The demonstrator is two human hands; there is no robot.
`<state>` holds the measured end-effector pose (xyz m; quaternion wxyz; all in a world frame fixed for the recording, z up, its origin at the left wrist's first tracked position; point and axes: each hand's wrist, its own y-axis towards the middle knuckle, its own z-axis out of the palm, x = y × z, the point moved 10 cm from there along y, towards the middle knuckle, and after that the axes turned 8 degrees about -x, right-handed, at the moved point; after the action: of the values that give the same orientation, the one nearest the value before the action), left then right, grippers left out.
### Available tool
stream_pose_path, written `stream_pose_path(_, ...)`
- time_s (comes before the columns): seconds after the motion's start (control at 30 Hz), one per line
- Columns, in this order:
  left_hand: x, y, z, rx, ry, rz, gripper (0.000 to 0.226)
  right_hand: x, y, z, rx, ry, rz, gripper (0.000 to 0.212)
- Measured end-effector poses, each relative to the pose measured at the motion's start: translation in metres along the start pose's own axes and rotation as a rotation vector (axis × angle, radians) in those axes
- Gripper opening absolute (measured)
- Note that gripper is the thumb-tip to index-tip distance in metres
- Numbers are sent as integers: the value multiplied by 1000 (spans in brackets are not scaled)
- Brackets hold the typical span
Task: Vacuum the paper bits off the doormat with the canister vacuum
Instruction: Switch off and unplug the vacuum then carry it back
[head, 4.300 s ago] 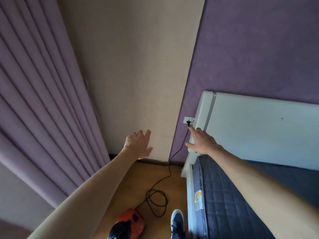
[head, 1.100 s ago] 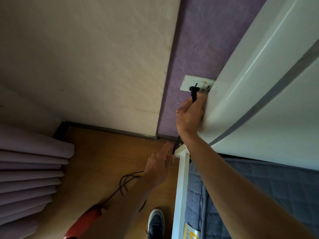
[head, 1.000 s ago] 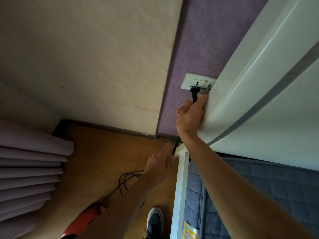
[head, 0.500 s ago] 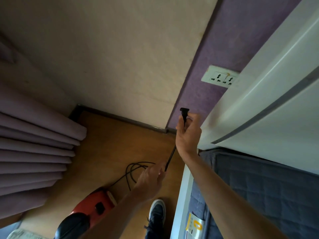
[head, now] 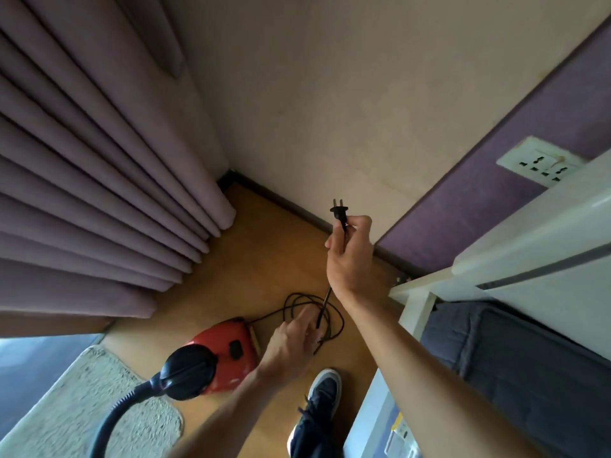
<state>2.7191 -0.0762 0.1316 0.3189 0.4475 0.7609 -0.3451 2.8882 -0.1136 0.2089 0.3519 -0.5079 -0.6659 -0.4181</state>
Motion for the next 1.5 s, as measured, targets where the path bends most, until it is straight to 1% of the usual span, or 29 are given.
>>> stream_pose_path(0.1, 18, -18, -18, -80, -35, -48, 25, 22, -21, 29, 87, -27, -71, 31)
stream_pose_path(0.17, 31, -30, -27, -127, -50, -75, 18, 39, -38, 49, 162, -39, -140, 35)
stream_pose_path(0.23, 45, -41, -35, -177, -68, -97, 4, 53, -55, 68, 226, -43, -186, 29)
stream_pose_path(0.27, 52, -47, -40, -202, -77, -104, 1, 57, -64, 77, 250, -34, -196, 26)
stream_pose_path(0.4, 83, -73, -56, -278, -106, -148, 3, 72, -97, 112, 352, -5, -193, 21)
stream_pose_path(0.47, 102, -85, -64, -312, -104, -198, 8, 77, -115, 130, 415, 8, -190, 20)
stream_pose_path(0.53, 119, -96, -70, -341, -129, -240, 7, 82, -134, 149, 473, 16, -199, 20)
stream_pose_path(0.67, 141, -118, -75, -362, -215, -294, 5, 86, -167, 181, 581, 8, -203, 22)
stream_pose_path(1.0, 196, -159, -93, -480, -349, -435, 17, 99, -242, 255, 805, -49, -260, 15)
stream_pose_path(1.17, 214, -180, -88, -471, -442, -505, 19, 99, -279, 275, 944, -88, -287, 13)
stream_pose_path(1.33, 226, -201, -93, -452, -440, -566, 27, 103, -298, 288, 979, -111, -269, 12)
stream_pose_path(1.5, 231, -217, -103, -469, -476, -611, 22, 111, -316, 304, 1037, -108, -265, 13)
